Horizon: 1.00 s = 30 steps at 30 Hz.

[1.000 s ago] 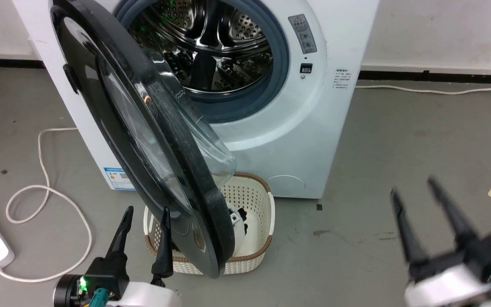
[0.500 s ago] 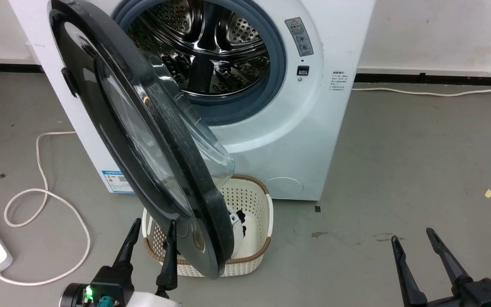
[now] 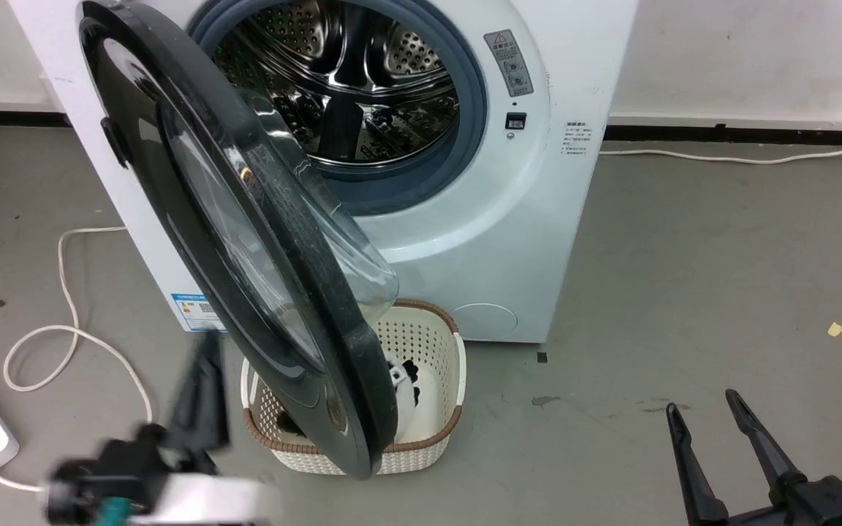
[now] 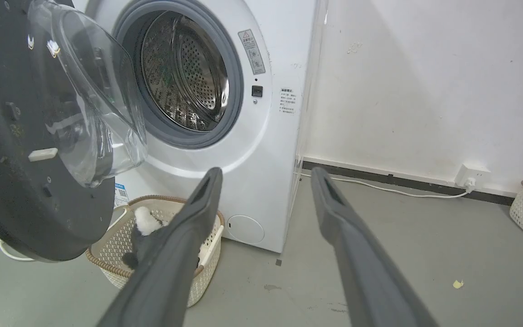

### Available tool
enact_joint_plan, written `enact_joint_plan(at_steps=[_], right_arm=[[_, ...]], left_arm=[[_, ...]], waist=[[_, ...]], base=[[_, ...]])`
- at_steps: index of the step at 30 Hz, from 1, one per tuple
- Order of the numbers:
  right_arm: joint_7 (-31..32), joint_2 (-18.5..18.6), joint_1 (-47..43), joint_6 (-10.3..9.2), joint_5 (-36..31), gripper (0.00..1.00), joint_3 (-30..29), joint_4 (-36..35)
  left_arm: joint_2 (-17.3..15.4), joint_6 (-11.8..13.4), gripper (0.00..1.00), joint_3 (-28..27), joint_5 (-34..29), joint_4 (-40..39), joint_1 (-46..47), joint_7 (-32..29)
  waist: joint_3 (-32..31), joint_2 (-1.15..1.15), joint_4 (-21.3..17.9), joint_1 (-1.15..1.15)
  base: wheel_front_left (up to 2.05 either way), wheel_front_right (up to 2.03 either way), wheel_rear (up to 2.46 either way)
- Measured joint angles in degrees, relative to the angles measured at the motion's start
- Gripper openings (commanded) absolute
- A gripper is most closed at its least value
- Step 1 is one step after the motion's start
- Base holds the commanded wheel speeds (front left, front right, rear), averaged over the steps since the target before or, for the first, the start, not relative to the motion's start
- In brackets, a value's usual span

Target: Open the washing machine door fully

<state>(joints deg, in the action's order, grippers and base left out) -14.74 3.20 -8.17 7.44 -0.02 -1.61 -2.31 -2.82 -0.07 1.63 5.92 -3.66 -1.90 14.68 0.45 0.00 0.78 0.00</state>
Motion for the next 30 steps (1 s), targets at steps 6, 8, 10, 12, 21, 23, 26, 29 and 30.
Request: enact_joint_plan(at_steps=[6,8,10,12,21,23,26,29,30], right_arm=[[0.0,0.0,0.5,0.0,0.0,1.0,0.1,0.0],[0.0,0.0,0.5,0.0,0.0,1.0,0.6,0.1],[0.0,0.0,0.5,0.0,0.1,1.0,1.1,0.2],[0.0,0.0,0.6,0.0,0.5,1.0,1.4,0.3],[0.0,0.0,0.9,0.0,1.1,1.0,1.9,0.4],[0.0,0.0,1.3,0.0,1.1,1.0,1.9,0.5],[0.0,0.0,1.8,0.0,1.6,1.0,1.6,0.6],[0.0,0.0,1.8,0.0,1.7,1.0,1.7,0.8],[0.0,0.0,1.8,0.0,1.7,1.0,1.8,0.9]], left_arm=[[0.0,2.5,0.0,-3.9,2.2,-14.9,6.4,0.0],[0.0,2.4,0.0,-3.6,1.6,-18.8,8.7,0.1],[0.0,2.3,0.0,-2.4,1.0,-21.8,10.9,0.1],[0.0,1.9,0.0,-0.4,-0.3,-23.3,12.4,0.1],[0.0,0.8,0.0,12.5,-2.1,-21.2,13.0,-5.1],[0.0,0.5,0.0,14.0,-1.8,-20.0,12.4,-5.6],[0.1,0.4,0.0,19.1,-0.8,-14.1,9.2,-8.3],[0.1,1.2,0.0,20.3,-0.8,-10.4,7.7,-9.6],[0.1,1.9,0.0,20.5,-0.2,-8.8,7.3,-9.7]], waist=[[0.4,0.0,-0.3,0.0],[0.4,0.0,-0.5,0.0],[0.4,0.0,-0.6,0.0],[0.4,0.0,-0.6,0.01],[1.2,0.0,-1.2,0.0],[1.4,0.0,-1.3,0.0],[1.9,0.0,-1.5,0.0],[2.2,0.0,-1.6,0.0],[2.4,0.0,-1.7,0.0]], base=[[0.0,0.0,0.0],[0.0,0.0,0.0],[0.0,0.0,0.0],[0.0,0.0,0.0],[0.0,0.0,0.0],[0.0,0.0,0.0],[0.0,0.0,0.0],[0.0,0.0,0.0],[0.0,0.0,0.0]])
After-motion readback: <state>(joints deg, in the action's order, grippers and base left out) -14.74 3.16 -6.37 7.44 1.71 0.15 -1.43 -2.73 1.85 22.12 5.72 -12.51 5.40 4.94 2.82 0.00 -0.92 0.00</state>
